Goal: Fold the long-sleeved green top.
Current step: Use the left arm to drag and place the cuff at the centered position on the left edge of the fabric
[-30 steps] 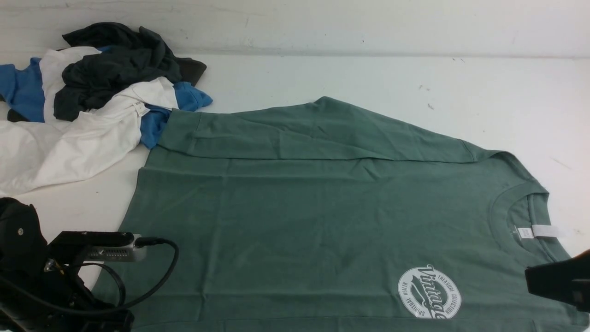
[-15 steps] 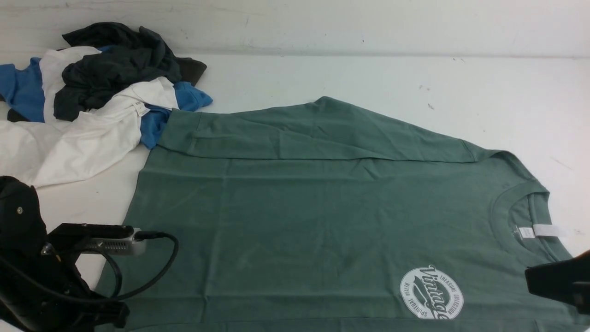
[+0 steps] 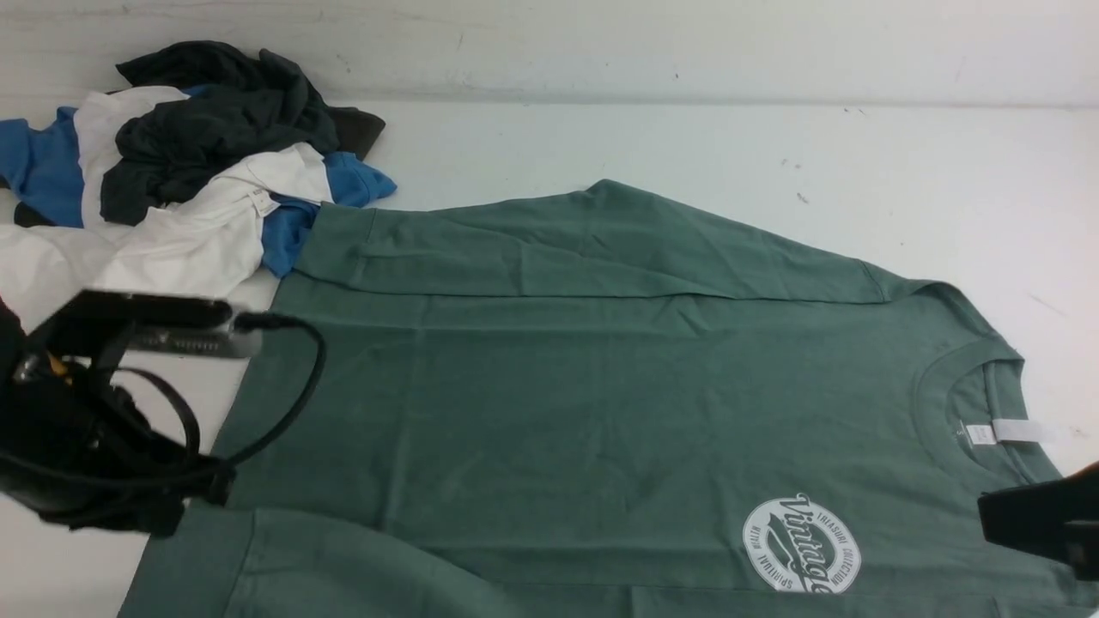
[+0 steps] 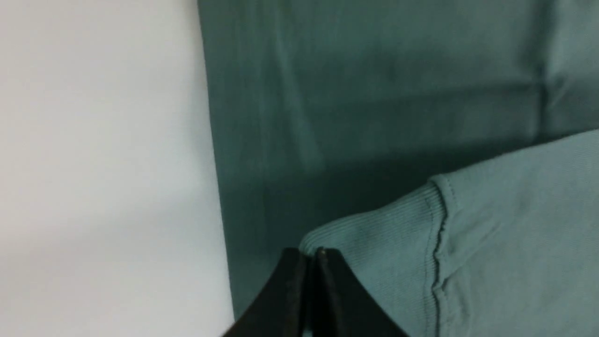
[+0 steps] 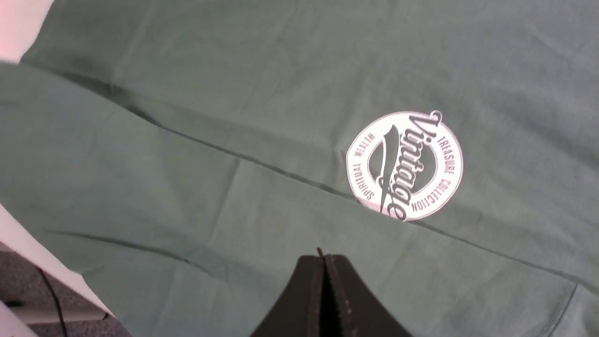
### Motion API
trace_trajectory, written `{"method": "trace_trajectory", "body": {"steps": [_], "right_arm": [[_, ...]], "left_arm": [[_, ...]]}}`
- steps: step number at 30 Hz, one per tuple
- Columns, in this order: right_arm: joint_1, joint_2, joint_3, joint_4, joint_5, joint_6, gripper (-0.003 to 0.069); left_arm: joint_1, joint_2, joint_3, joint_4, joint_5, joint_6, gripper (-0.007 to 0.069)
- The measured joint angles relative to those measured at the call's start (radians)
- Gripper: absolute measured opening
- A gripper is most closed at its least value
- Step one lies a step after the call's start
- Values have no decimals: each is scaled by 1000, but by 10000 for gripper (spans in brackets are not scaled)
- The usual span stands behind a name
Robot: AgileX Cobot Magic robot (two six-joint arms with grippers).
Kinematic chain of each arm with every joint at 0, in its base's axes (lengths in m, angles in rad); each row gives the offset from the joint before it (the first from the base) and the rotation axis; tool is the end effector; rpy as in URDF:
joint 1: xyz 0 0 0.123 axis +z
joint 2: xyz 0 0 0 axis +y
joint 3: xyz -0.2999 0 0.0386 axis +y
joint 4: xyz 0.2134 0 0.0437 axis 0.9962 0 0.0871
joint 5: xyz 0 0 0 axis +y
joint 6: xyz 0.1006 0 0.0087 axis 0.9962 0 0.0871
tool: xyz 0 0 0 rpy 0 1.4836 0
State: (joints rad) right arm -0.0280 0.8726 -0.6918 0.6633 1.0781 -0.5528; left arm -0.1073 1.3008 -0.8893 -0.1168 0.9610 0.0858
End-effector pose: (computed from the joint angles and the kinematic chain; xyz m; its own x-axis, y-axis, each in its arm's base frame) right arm 0.0970 0.0521 0.3079 -0.8107 -0.1432 -0.5676 -0.4067 0.8352 0.3701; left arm 0.1966 -0.0309 0.2806 -0.9504 0.1211 -0.2864 0.1515 0.9847 -0.0862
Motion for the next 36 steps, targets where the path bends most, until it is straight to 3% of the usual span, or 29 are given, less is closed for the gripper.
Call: {"method": "trace_trajectory", "body": {"steps": [6, 11, 15, 21, 36], "right_arm": [[0, 0, 0, 7, -24, 0, -8], [0, 0, 0, 33, -37, 0, -8], [0, 0, 0, 48, -42, 0, -8], [0, 0, 0, 53, -53, 0, -8], [0, 10, -22, 43, -9, -14, -8]], "left_arm": [[-140, 1, -283, -13, 38, -60, 0], [-151, 47, -487, 24, 90, -102, 0], [-151, 146, -653, 176, 121, -127, 0], [-151, 300, -722, 287, 121, -190, 0], [-151, 503, -726, 336, 151, -200, 0]]}}
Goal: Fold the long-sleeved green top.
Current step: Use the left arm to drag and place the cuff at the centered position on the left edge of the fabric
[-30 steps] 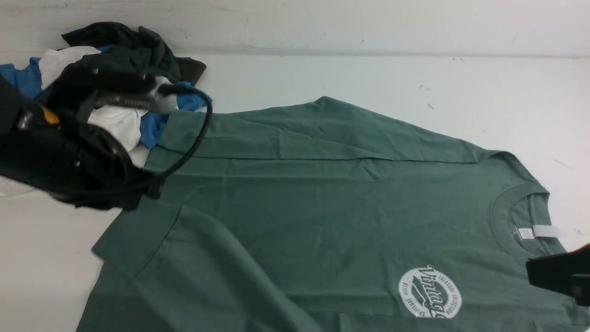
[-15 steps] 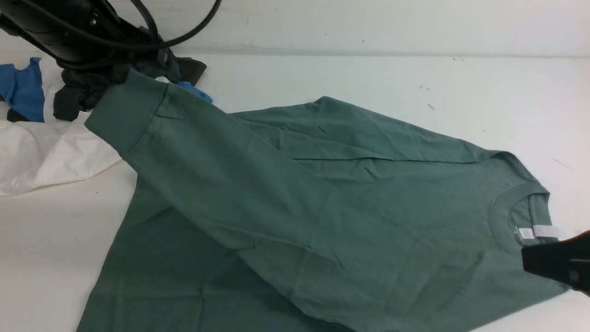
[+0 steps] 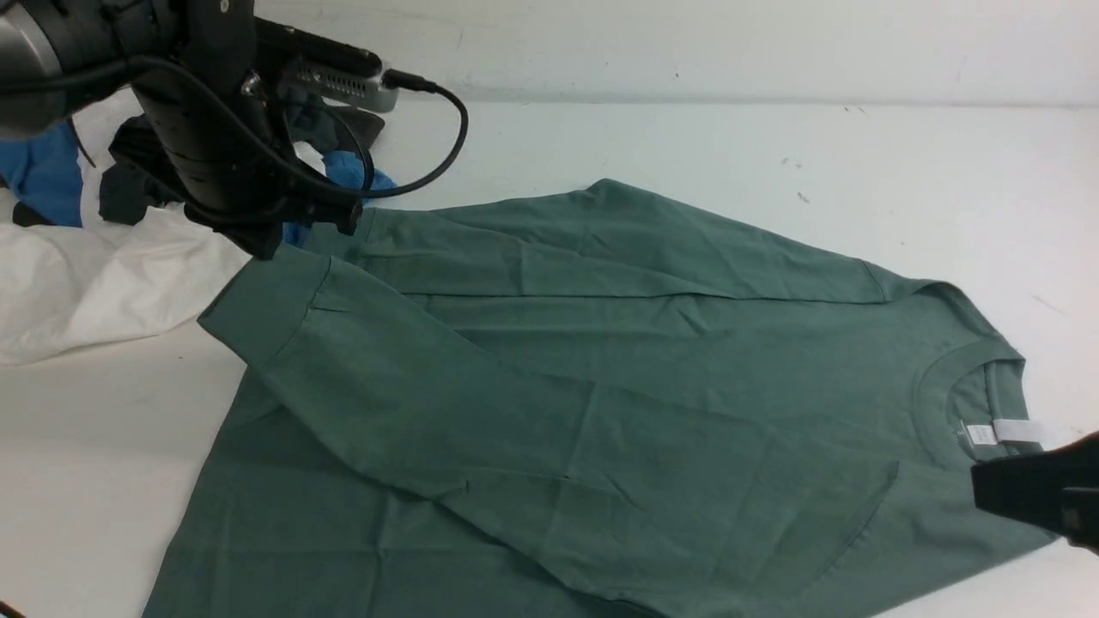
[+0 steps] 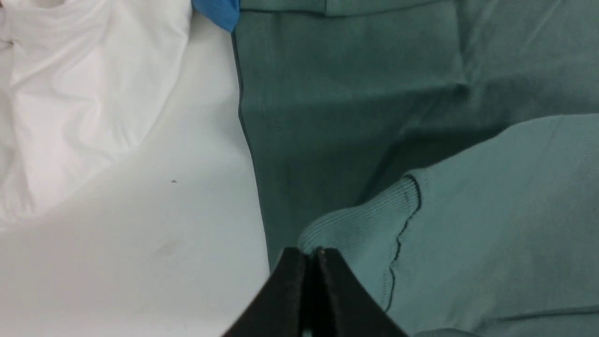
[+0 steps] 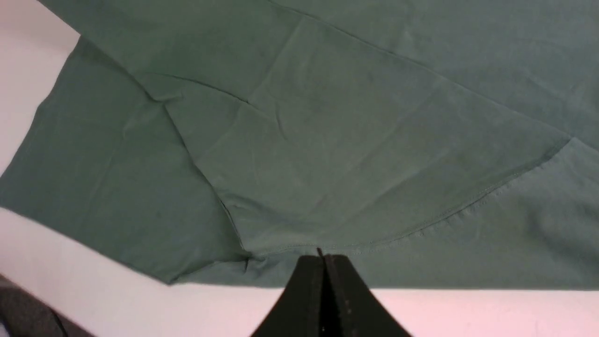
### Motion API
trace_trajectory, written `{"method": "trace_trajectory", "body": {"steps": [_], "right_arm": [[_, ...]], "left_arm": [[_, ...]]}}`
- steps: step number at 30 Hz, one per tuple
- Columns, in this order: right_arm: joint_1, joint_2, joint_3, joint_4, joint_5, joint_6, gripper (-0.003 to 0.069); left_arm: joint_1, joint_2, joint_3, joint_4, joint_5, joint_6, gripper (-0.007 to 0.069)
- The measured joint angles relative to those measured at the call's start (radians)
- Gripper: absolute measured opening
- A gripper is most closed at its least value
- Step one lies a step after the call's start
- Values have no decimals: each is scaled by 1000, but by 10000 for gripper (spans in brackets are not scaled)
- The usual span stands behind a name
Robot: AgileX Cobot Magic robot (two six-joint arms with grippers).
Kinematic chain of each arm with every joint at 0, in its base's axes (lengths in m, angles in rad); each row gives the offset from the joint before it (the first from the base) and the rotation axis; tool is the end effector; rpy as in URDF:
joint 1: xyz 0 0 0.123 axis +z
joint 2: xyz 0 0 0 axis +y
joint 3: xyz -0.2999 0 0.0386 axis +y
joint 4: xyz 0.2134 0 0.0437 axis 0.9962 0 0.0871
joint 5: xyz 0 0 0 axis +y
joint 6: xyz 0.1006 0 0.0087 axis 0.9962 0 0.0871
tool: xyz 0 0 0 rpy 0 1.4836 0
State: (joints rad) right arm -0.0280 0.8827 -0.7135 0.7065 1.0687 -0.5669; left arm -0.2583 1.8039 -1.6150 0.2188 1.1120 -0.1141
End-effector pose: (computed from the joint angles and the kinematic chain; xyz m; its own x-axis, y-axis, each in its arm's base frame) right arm 0.1015 0.0547 0.3152 -0.7946 -0.1227 -0.5946 -0.4176 0.8214 0.3884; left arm 0.3531 -0.0730 0.3162 -0.9053 0.2230 -0.3614 0.1687 0.9698 0.1759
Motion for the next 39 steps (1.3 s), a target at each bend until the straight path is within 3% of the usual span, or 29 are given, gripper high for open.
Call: {"method": "trace_trajectory", "body": {"steps": [4, 8, 13, 16, 19, 21, 25, 29, 35, 38, 39], "right_arm": [[20, 48, -95, -24, 120, -24, -8], [232, 151, -205, -107, 137, 32, -8], [560, 316, -208, -390, -2, 287, 0], [691, 438, -208, -544, -96, 459, 37], [776, 533, -208, -620, -181, 574, 115], [797, 568, -208, -632, -216, 594, 158], [822, 667, -210, -641, -315, 614, 357], [824, 727, -215, -643, -355, 614, 475], [825, 793, -216, -651, -393, 614, 475], [825, 817, -216, -655, -401, 614, 376], [825, 821, -216, -658, -400, 614, 302]], "left_arm": [[0, 14, 0, 8, -1, 0, 0], [0, 16, 0, 14, -1, 0, 0], [0, 18, 0, 15, 0, 0, 0], [0, 18, 0, 14, 8, 0, 0], [0, 18, 0, 14, 13, 0, 0], [0, 18, 0, 14, 14, 0, 0], [0, 18, 0, 10, 14, 0, 0], [0, 27, -1, 10, 14, 0, 0], [0, 57, -1, 3, 19, 0, 0], [0, 68, -1, -1, 21, 0, 0], [0, 68, -1, -1, 22, 0, 0]]}}
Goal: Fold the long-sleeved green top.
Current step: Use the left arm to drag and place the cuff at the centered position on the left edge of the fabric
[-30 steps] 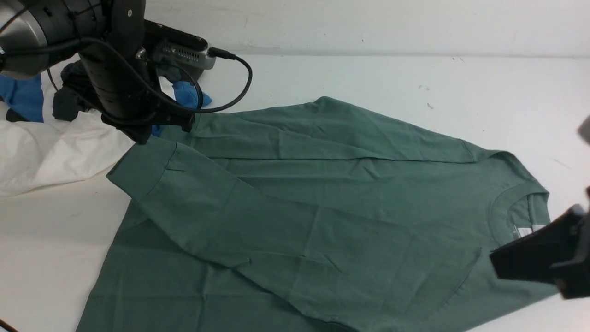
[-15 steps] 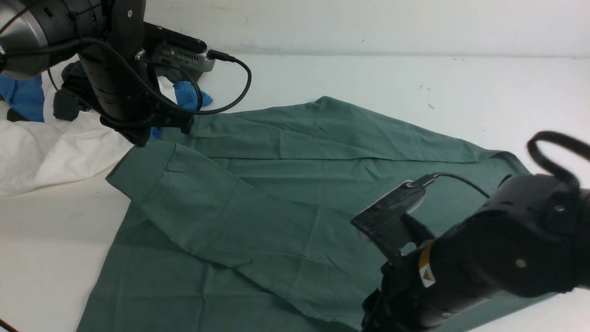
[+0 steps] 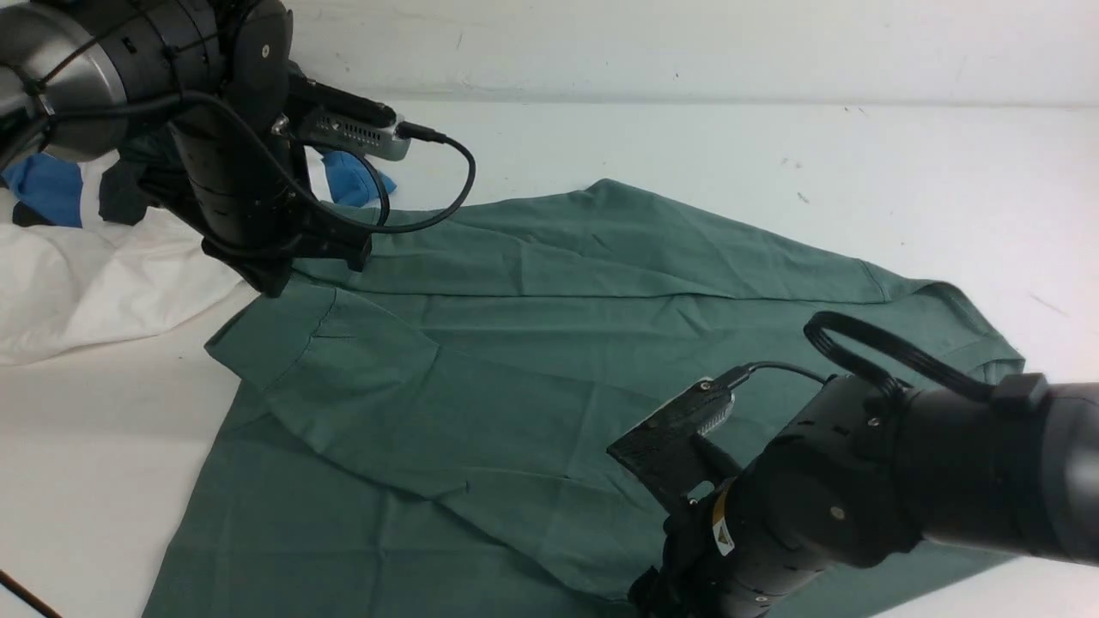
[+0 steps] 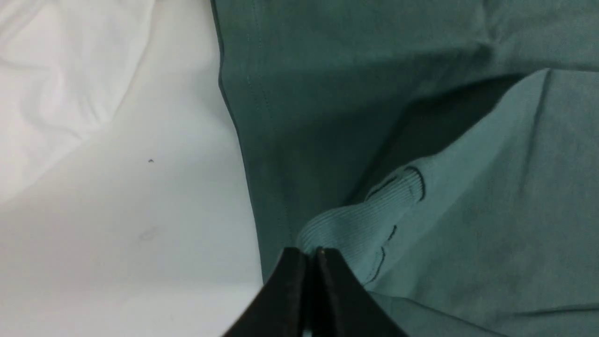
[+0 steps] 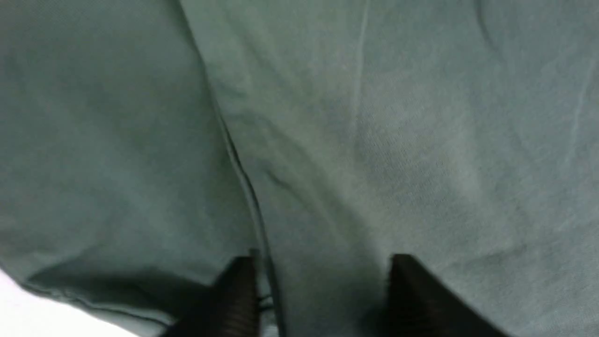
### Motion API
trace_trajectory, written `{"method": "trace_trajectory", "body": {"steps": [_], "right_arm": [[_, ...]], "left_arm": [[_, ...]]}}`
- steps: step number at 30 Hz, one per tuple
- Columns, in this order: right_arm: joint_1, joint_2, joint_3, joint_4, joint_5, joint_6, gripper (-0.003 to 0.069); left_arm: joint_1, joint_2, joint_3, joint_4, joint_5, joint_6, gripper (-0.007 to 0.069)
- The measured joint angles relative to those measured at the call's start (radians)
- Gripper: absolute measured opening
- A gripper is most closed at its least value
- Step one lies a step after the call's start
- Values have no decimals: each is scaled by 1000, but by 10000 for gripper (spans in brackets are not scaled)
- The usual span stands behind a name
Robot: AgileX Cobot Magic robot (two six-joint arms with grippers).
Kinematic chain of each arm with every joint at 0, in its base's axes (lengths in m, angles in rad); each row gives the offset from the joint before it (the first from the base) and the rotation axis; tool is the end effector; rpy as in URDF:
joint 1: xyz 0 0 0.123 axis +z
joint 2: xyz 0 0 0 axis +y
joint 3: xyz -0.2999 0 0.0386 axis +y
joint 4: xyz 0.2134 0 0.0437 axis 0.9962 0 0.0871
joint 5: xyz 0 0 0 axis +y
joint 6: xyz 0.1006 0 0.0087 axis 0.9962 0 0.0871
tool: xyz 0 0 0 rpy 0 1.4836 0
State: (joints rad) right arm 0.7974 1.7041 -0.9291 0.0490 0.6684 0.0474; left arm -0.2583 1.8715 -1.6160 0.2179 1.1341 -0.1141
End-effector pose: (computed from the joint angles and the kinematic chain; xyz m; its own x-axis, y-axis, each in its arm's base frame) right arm 0.1952 0.2044 0.1984 -0.7417 -0.6370 -0.2102 -0.6586 0.7510 0.0479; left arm 0.3630 -0.0754 0.2911 -0.9337 0.2257 -0.2779 0.1793 0.9667 0.1827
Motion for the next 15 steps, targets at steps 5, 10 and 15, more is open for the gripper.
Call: {"method": "trace_trajectory", "body": {"steps": [5, 10, 15], "right_arm": [[0, -16, 0, 1, 56, 6, 35], [0, -101, 0, 3, 177, 50, 6], [0, -158, 0, 9, 257, 88, 6]], "left_arm": [[0, 0, 0, -1, 23, 3, 0], [0, 0, 0, -1, 47, 15, 0], [0, 0, 0, 1, 48, 20, 0]]}}
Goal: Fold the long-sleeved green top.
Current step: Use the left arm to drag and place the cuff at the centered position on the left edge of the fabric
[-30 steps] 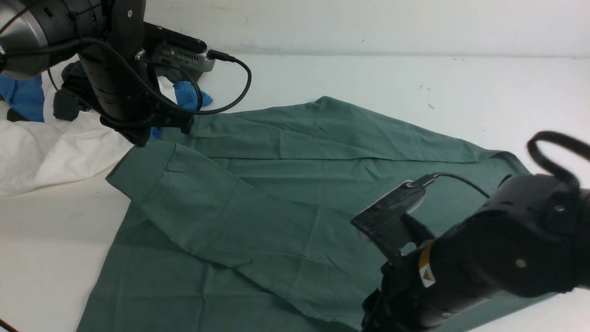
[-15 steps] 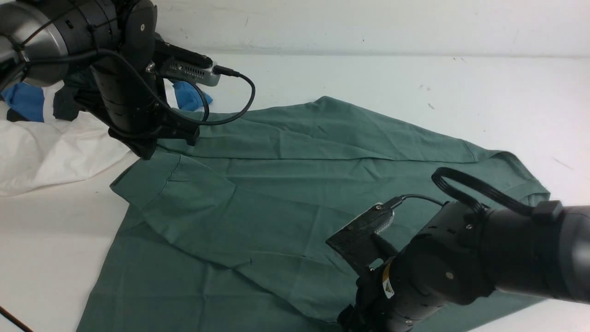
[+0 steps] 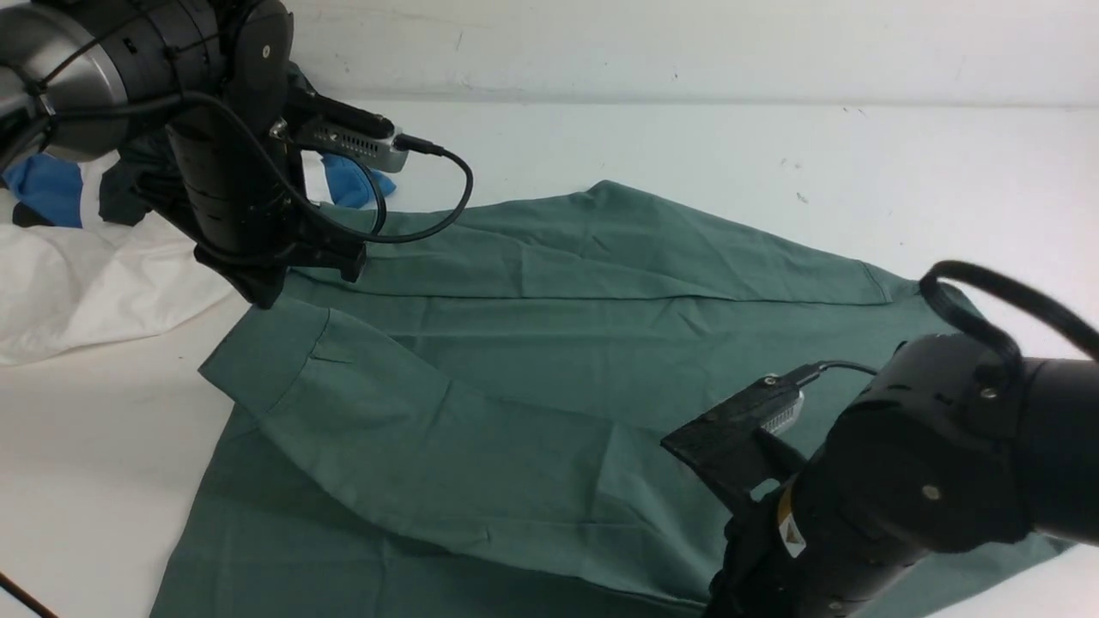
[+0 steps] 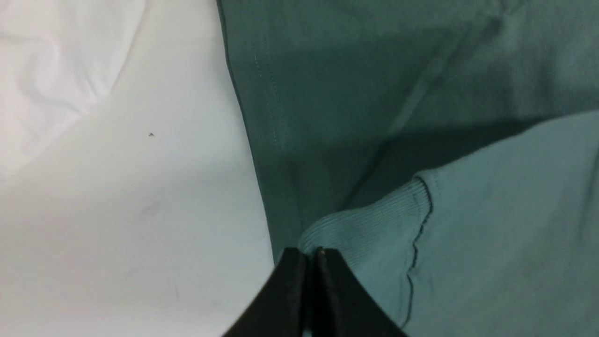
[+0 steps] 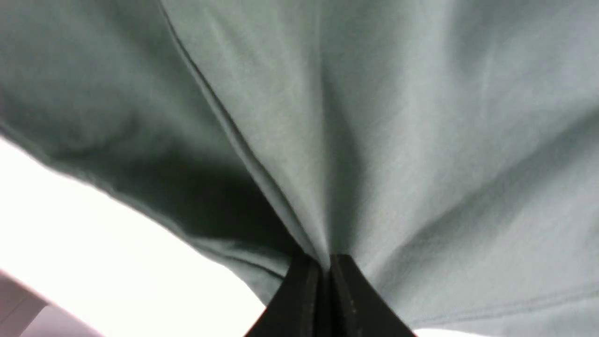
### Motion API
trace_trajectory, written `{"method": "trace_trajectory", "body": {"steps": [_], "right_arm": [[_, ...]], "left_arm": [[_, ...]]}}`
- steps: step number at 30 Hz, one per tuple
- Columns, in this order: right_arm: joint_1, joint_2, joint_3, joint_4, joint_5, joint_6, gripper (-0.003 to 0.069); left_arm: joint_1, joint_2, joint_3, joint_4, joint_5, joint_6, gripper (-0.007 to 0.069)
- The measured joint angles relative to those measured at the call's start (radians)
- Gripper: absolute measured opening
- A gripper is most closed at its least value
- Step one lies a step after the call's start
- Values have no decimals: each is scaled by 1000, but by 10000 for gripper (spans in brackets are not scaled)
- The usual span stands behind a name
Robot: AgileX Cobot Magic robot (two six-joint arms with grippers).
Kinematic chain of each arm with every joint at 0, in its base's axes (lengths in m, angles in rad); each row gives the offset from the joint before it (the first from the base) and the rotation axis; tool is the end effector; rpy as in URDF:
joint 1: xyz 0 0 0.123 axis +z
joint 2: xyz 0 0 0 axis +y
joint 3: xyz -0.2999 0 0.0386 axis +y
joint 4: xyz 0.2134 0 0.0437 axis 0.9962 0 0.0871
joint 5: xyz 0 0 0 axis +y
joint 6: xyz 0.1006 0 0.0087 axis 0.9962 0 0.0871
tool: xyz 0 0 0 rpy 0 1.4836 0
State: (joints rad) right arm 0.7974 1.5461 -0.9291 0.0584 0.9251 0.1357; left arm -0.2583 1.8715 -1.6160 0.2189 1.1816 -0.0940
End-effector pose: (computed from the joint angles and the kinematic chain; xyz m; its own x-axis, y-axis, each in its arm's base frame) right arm 0.1658 0.1766 0.2357 -0.8059 -0.5823 -0.1069 -0.5901 0.8047 0.0654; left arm 0.3587 -0.0738 0.2900 -0.9435 0.2393 -0.2293 0.1968 0.9612 0.1934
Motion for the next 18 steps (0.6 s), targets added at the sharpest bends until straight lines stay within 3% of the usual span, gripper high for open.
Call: {"method": "trace_trajectory", "body": {"steps": [12, 16, 18], "right_arm": [[0, -11, 40, 70, 98, 16, 10], [0, -11, 41, 73, 98, 16, 39], [0, -11, 41, 74, 102, 16, 92]], "left_arm": [[17, 66, 0, 7, 5, 2, 0], [17, 87, 0, 0, 5, 2, 8], [17, 106, 0, 0, -3, 2, 46]]}}
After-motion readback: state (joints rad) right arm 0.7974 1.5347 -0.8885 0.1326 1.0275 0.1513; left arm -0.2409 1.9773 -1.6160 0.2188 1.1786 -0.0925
